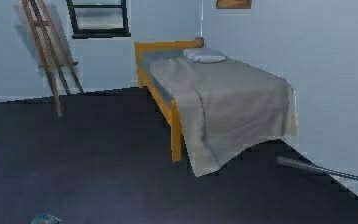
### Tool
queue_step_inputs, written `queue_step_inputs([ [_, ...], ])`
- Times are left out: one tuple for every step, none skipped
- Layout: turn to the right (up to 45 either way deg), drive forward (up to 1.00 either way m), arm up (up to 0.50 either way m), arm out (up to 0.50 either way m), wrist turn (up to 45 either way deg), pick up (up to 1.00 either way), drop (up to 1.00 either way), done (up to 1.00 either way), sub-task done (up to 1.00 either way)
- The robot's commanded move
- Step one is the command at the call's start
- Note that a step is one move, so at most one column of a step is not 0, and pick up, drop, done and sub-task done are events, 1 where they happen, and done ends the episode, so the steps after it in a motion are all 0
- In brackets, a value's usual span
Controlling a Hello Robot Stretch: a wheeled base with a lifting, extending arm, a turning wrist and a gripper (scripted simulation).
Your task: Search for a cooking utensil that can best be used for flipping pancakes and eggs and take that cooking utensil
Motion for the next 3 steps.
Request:
queue_step_inputs([
  [-45.0, 0.00, 0.00, 0.00, 0.0, 0.00, 0.00, 0.00, 0.00],
  [-12.0, 0.00, 0.00, 0.00, 0.0, 0.00, 0.00, 0.00, 0.00],
  [-3.0, 0.00, 0.00, 0.00, 0.0, 0.00, 0.00, 0.00, 0.00],
])
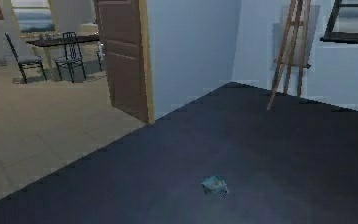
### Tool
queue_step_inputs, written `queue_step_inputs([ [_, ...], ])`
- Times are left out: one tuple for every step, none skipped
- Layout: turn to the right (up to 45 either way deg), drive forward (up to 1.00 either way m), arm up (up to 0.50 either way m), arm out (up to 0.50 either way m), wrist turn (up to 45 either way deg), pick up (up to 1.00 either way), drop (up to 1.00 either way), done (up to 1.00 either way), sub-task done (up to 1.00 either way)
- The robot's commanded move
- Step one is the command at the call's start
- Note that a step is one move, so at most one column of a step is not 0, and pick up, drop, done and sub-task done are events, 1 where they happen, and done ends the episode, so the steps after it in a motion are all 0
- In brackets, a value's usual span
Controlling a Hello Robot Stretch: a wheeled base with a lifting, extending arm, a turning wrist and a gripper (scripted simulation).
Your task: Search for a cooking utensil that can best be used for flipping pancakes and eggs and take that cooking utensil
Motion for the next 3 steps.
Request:
queue_step_inputs([
  [0.0, 0.55, 0.00, 0.00, 0.0, 0.00, 0.00, 0.00, 0.00],
  [-42.0, 0.00, 0.00, 0.00, 0.0, 0.00, 0.00, 0.00, 0.00],
  [0.0, 0.80, 0.00, 0.00, 0.0, 0.00, 0.00, 0.00, 0.00],
])
